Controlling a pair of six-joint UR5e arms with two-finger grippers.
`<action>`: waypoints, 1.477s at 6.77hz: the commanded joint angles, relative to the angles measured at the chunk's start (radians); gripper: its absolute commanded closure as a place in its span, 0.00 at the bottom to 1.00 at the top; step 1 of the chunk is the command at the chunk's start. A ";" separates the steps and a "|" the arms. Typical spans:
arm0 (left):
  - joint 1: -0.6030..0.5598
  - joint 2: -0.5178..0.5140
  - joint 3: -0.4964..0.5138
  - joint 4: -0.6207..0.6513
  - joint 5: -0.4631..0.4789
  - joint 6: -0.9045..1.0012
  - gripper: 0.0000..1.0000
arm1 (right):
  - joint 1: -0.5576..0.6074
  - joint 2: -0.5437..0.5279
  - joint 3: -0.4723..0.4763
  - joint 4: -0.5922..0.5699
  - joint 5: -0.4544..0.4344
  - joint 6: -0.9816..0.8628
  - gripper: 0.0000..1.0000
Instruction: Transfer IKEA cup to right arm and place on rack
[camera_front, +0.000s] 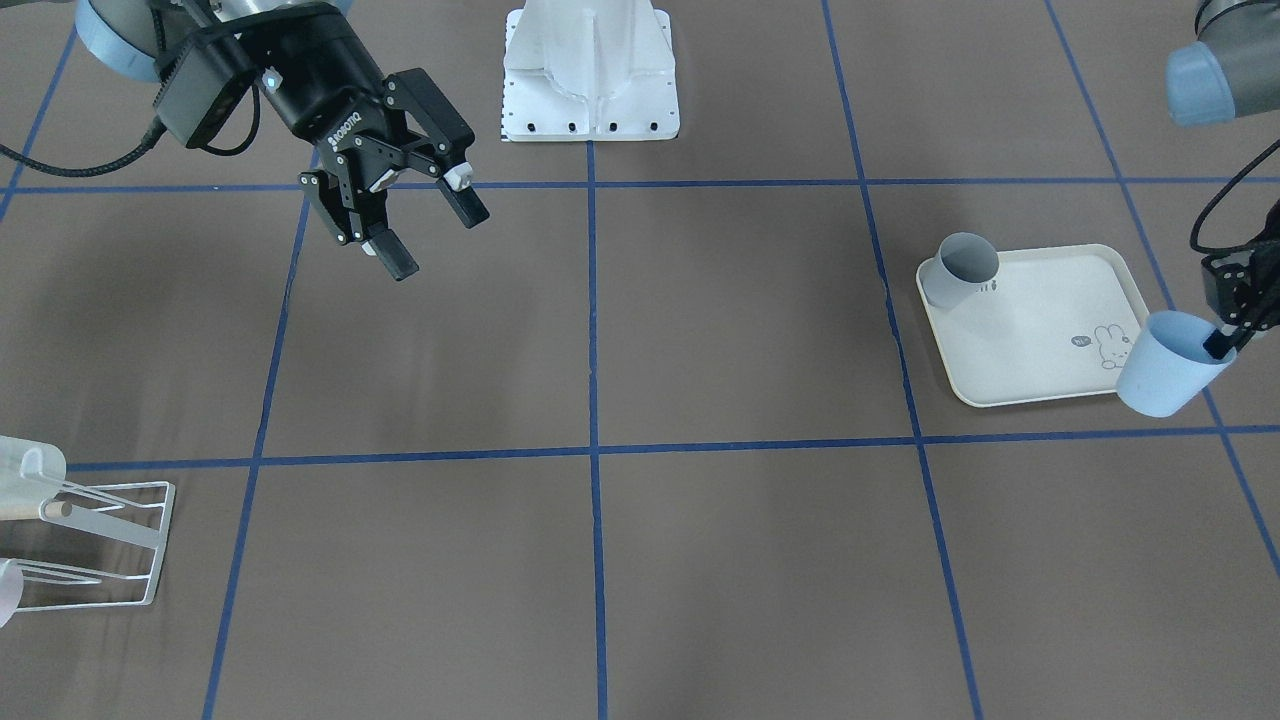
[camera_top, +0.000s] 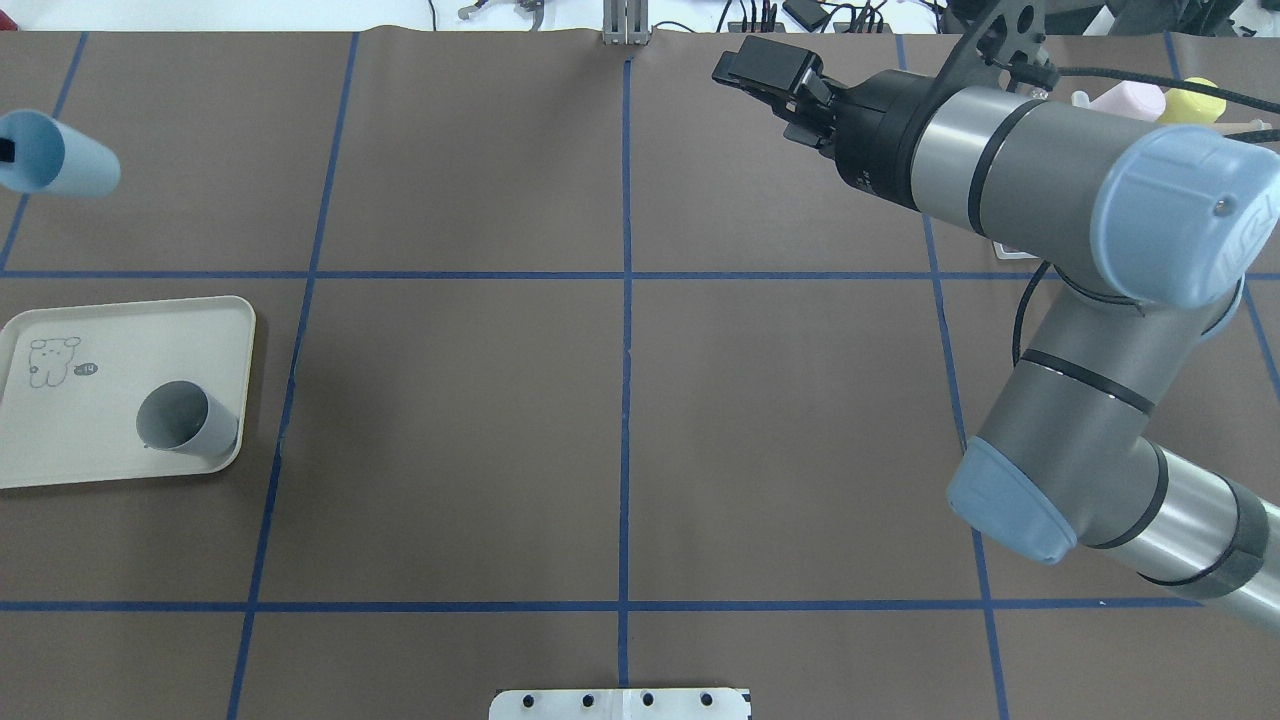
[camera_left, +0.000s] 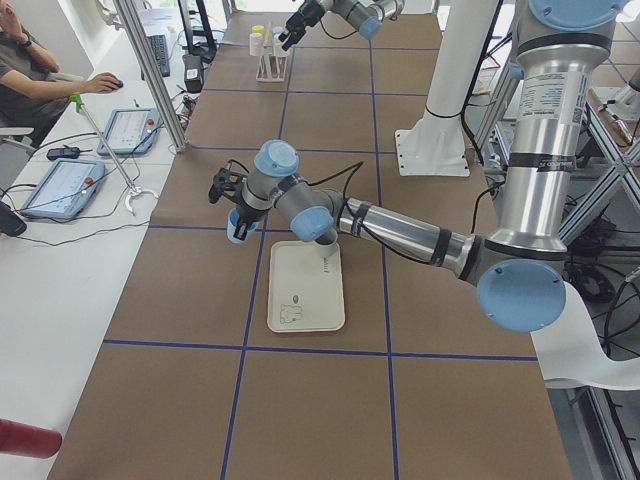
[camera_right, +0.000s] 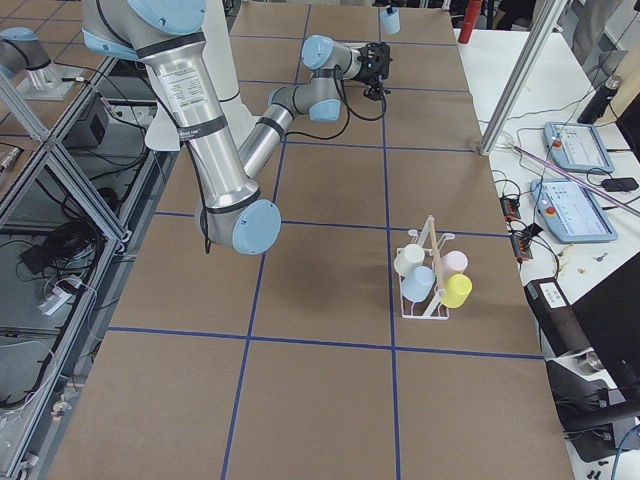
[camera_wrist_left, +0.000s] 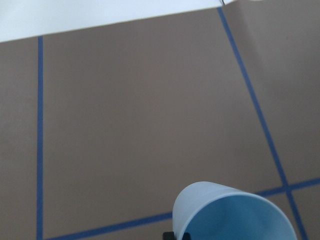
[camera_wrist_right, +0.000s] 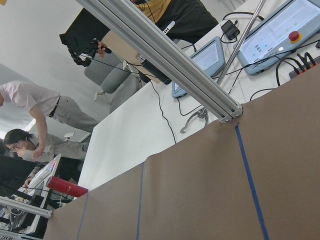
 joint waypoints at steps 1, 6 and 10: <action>0.036 -0.125 0.073 -0.159 0.012 -0.260 1.00 | 0.000 -0.002 -0.001 0.000 0.000 0.002 0.00; 0.302 -0.316 0.213 -0.652 0.279 -1.032 1.00 | -0.032 0.056 -0.120 0.221 -0.044 0.172 0.00; 0.364 -0.390 0.397 -1.168 0.398 -1.489 1.00 | -0.103 0.119 -0.155 0.337 -0.133 0.319 0.00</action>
